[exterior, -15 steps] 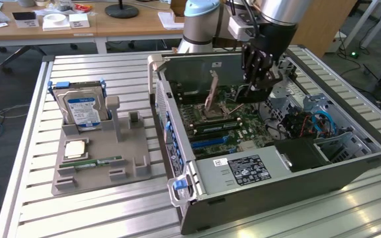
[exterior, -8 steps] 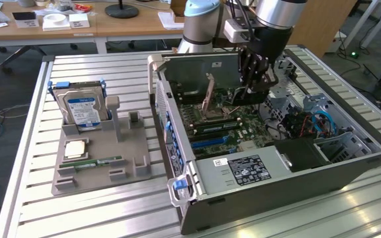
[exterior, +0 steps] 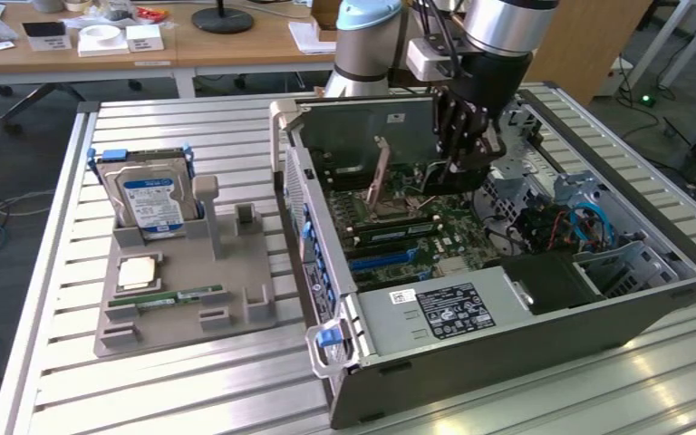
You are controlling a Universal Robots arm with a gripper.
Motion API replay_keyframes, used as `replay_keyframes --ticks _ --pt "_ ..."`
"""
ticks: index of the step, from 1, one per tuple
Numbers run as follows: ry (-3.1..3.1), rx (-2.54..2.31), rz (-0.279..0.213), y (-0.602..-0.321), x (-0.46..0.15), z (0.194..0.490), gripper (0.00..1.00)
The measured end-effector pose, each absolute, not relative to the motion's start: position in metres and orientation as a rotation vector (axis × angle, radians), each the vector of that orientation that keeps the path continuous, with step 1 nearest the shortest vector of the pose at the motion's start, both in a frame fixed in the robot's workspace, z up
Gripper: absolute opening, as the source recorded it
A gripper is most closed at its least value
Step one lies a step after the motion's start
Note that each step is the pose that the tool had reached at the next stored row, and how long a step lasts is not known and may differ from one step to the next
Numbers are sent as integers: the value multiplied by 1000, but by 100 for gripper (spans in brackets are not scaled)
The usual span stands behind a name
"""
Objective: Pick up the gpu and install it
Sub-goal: 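Insert the gpu into the slot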
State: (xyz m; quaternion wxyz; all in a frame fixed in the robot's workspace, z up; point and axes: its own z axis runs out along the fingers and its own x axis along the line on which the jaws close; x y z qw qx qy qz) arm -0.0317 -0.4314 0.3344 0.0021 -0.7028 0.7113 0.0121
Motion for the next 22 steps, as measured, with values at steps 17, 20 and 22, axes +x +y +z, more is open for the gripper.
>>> replay_keyframes --ticks 17,20,22 --pt "2228 -2212 31 -431 -38 323 26" --pt "2227 -2214 31 -431 -39 323 26" --pt "2227 -2214 31 -431 -39 323 26"
